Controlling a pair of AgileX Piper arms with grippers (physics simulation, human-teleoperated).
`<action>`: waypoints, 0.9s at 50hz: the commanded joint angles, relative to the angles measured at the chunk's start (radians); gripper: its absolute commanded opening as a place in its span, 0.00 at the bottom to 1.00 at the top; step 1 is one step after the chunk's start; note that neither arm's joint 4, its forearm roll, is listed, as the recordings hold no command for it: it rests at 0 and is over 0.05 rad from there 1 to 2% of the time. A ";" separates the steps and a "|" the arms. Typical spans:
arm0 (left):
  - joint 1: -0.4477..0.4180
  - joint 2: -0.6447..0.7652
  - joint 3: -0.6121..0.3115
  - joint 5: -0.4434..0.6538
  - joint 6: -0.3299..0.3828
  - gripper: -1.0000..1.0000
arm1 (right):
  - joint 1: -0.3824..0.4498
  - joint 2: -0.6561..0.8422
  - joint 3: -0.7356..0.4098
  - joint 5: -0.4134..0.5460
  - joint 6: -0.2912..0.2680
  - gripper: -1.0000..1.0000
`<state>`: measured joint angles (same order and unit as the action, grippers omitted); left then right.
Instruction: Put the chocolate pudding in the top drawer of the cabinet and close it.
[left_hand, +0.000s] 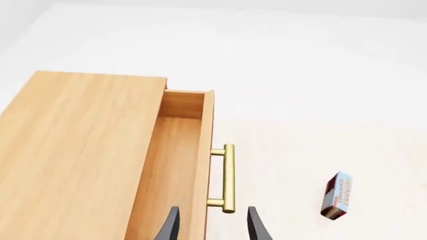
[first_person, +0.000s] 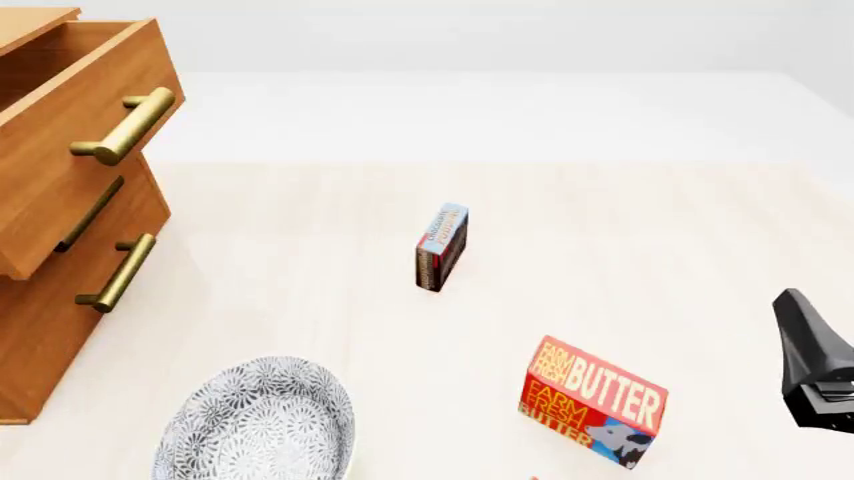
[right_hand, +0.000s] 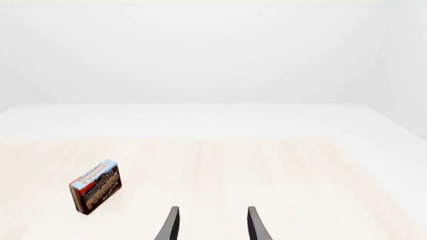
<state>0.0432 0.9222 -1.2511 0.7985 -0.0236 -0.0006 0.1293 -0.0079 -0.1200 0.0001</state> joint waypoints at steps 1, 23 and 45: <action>0.011 0.042 -0.011 0.022 0.008 1.00 | 0.000 0.000 0.000 0.000 0.000 1.00; 0.012 0.083 -0.022 0.038 0.010 1.00 | 0.000 0.000 0.000 0.000 0.000 1.00; 0.021 0.131 0.026 0.009 0.018 1.00 | 0.000 0.000 0.000 0.000 0.000 1.00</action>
<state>0.0588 1.0367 -1.2456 0.8164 -0.0087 -0.0006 0.1294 -0.0079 -0.1201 0.0002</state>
